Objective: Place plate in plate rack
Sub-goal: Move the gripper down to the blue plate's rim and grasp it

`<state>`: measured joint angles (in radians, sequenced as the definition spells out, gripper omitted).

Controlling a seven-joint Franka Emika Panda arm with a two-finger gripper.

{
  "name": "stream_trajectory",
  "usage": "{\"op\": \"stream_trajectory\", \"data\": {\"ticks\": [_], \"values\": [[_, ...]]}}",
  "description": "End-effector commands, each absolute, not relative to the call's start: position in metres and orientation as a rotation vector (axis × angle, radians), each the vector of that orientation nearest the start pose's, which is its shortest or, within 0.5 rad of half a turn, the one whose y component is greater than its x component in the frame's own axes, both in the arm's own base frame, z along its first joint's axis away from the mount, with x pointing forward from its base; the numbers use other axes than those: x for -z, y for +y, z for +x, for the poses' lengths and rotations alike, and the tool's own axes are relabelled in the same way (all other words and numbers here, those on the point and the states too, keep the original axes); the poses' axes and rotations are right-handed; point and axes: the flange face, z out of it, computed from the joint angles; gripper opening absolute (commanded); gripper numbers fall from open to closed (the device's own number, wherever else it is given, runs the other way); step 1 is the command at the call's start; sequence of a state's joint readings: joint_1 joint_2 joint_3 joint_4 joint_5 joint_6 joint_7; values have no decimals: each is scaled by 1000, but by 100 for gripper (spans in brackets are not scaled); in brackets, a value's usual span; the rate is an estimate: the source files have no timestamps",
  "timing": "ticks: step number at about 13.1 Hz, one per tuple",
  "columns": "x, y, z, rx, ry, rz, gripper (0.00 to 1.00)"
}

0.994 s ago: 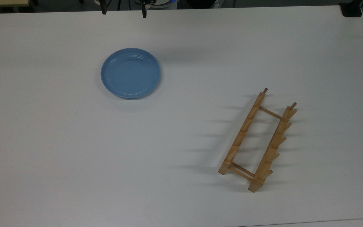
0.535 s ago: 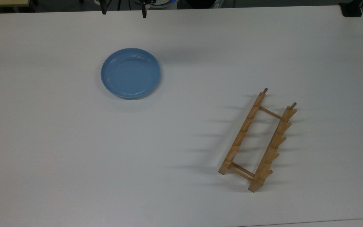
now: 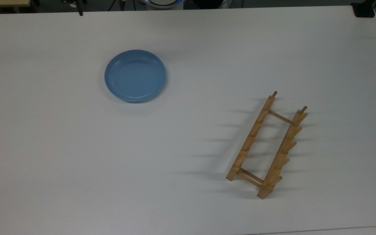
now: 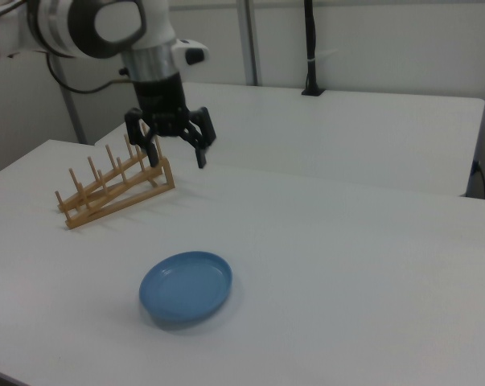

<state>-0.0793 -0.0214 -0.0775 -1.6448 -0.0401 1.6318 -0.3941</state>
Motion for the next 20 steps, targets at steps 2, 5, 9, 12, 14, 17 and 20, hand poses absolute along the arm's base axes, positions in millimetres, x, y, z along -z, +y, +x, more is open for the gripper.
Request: {"op": "stream_trajectory", "data": {"ticks": [2,5,9,12,14,17,20], "values": [[-547,-144,525,-148,-294,-3144,100],[-475,-168,521,-92,-203,-3143,100],[-404,-169,534,-72,-46,-3166,100],[-369,-169,543,-116,22,-3169,95],[-357,-168,547,-111,75,-3174,90],[-346,-162,552,-107,147,-3164,69],[-341,-157,554,-109,203,-3146,67]]}}
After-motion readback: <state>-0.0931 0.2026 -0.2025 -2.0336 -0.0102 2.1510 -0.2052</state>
